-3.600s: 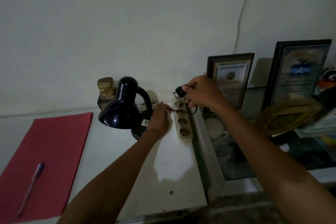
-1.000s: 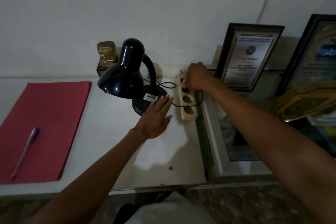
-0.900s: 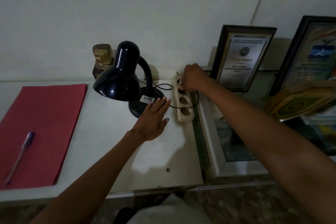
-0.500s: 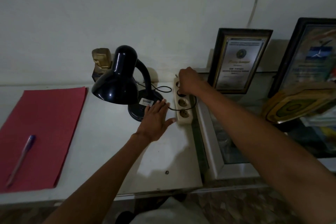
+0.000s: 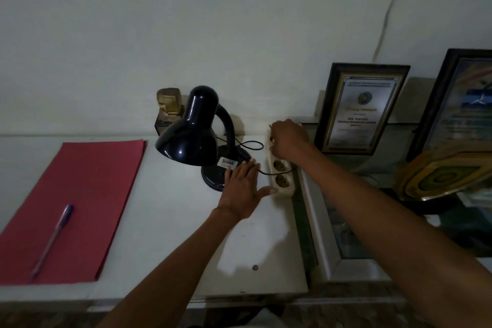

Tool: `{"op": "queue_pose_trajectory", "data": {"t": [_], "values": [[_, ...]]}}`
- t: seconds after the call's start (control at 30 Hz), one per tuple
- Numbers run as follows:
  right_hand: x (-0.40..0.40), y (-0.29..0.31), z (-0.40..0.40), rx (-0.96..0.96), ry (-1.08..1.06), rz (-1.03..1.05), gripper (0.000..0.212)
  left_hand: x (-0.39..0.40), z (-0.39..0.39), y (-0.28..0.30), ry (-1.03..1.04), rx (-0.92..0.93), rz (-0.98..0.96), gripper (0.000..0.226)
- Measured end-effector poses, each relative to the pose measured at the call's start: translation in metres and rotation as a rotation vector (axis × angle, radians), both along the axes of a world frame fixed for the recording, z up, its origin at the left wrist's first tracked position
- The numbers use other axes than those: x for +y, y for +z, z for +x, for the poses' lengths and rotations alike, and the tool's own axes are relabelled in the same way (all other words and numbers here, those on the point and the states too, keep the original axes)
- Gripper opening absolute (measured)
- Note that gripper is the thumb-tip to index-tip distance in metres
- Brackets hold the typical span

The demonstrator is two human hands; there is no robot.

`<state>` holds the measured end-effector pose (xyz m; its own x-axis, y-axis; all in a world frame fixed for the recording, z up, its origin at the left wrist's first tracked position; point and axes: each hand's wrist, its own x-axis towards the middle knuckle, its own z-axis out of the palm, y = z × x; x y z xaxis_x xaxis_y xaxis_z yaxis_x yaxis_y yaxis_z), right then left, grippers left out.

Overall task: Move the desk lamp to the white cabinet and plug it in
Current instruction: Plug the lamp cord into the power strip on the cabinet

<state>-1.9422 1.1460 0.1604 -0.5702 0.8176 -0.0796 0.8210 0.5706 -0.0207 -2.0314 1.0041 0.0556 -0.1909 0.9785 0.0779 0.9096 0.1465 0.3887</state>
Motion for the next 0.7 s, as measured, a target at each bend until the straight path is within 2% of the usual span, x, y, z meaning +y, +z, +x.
{"op": "queue_pose_trajectory", "data": {"t": [0.17, 0.23, 0.3, 0.37, 0.43, 0.53, 0.6, 0.7], "values": [[-0.033, 0.001, 0.003, 0.226, 0.065, 0.058, 0.029, -0.002, 0.001, 0.004, -0.006, -0.042, 0.015, 0.089], [-0.051, -0.001, 0.002, 0.355, 0.115, -0.027, 0.019, -0.012, -0.005, 0.004, -0.037, -0.101, 0.092, 0.082], [-0.068, -0.008, 0.001, 0.374, 0.189, -0.171, 0.015, -0.031, -0.013, 0.001, 0.006, -0.156, 0.189, 0.07], [-0.082, -0.019, -0.002, 0.352, 0.248, -0.282, 0.029, -0.051, -0.025, -0.007, 0.122, -0.137, 0.238, 0.066], [-0.092, -0.031, -0.006, 0.298, 0.288, -0.317, 0.05, -0.066, -0.036, -0.014, 0.225, -0.14, 0.182, 0.072], [-0.103, -0.046, -0.012, 0.125, 0.372, -0.259, 0.073, -0.07, -0.047, -0.015, 0.245, -0.174, 0.113, 0.076], [-0.107, -0.054, -0.015, 0.037, 0.388, -0.185, 0.081, -0.068, -0.049, -0.011, 0.248, -0.215, 0.102, 0.076], [-0.11, -0.062, -0.018, 0.028, 0.359, -0.141, 0.082, -0.069, -0.051, -0.008, 0.254, -0.262, 0.089, 0.075]]}}
